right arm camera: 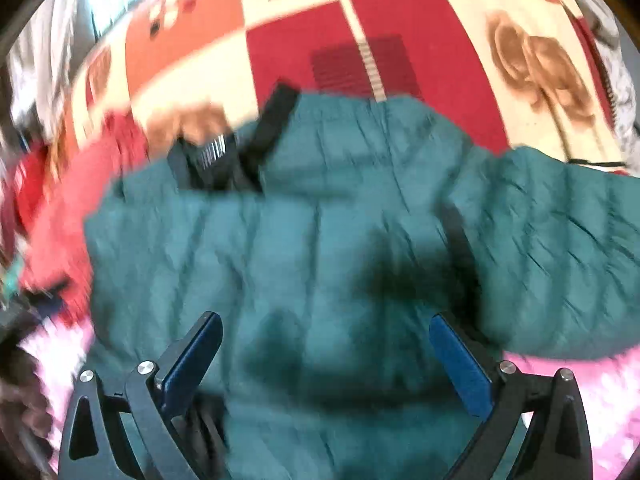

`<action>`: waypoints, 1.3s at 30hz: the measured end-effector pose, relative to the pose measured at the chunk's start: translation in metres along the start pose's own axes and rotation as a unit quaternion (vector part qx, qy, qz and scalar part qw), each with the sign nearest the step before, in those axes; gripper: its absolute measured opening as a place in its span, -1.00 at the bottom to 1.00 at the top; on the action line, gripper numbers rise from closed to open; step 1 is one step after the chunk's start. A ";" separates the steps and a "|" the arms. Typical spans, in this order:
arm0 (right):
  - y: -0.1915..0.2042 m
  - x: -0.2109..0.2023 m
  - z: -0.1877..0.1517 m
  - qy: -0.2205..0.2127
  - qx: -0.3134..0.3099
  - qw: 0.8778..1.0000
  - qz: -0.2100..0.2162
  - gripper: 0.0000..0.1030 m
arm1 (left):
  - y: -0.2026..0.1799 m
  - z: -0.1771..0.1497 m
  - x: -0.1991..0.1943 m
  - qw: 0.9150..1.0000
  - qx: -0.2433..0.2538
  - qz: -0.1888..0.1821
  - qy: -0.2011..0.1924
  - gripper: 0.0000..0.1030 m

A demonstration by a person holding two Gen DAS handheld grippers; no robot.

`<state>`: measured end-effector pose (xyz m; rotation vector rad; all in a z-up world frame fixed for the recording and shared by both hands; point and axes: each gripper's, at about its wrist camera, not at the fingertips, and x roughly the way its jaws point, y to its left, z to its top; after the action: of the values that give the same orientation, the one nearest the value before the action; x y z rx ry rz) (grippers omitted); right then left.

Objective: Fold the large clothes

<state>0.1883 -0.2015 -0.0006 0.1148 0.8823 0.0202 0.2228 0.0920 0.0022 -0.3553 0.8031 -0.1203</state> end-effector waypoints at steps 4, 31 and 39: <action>-0.006 0.006 -0.035 0.072 -0.021 0.996 -0.039 0.97 | -0.035 -0.021 -0.036 0.999 0.029 -0.007 -0.023 0.83; -0.410 -0.103 -0.024 -0.137 0.313 0.939 -0.051 0.99 | -0.060 -0.097 -0.023 0.999 0.037 0.029 0.000 0.83; -0.394 -0.089 -0.022 -0.173 0.320 0.930 -0.056 0.06 | -0.058 -0.094 -0.024 0.998 0.040 0.044 -0.014 0.83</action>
<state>0.1030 -0.5970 0.0107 0.6592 0.5122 -0.3883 0.1395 0.0188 -0.0209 -0.2445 0.7838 -0.0644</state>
